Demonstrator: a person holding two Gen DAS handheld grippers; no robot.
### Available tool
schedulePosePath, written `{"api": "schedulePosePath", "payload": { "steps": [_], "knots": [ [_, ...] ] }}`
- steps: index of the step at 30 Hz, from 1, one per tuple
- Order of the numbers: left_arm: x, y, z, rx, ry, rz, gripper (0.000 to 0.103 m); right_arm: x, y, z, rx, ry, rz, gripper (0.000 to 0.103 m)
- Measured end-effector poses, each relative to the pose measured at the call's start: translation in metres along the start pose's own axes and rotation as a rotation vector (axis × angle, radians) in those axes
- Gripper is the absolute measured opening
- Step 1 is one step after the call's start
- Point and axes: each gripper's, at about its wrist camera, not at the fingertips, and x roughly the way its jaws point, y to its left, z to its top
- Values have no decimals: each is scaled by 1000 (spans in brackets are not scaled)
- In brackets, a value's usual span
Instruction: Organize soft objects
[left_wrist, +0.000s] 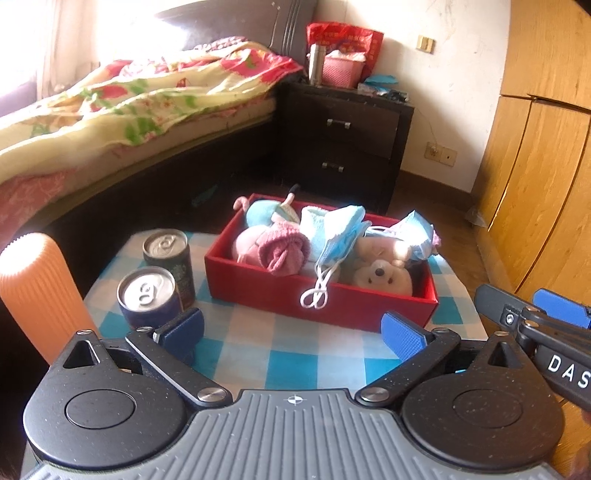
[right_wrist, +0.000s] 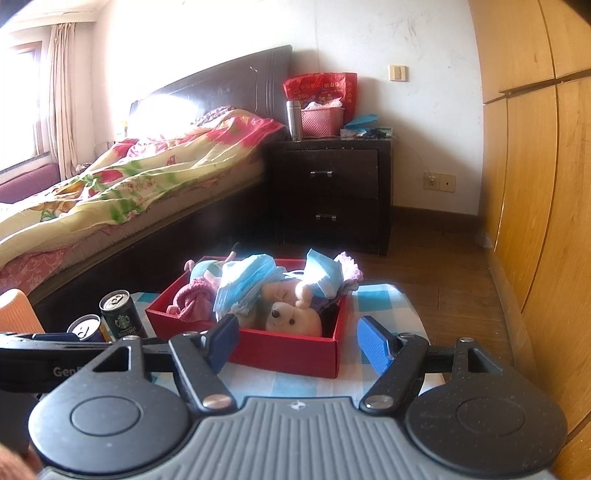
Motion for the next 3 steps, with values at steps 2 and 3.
{"api": "schedulePosePath", "payload": {
  "steps": [2, 3],
  "knots": [
    [-2, -1, 0, 15, -12, 2, 97, -1, -1, 1, 3, -5, -2, 50],
    [-1, -2, 0, 17, -12, 1, 97, -1, -1, 1, 7, -6, -3, 50]
  ]
}}
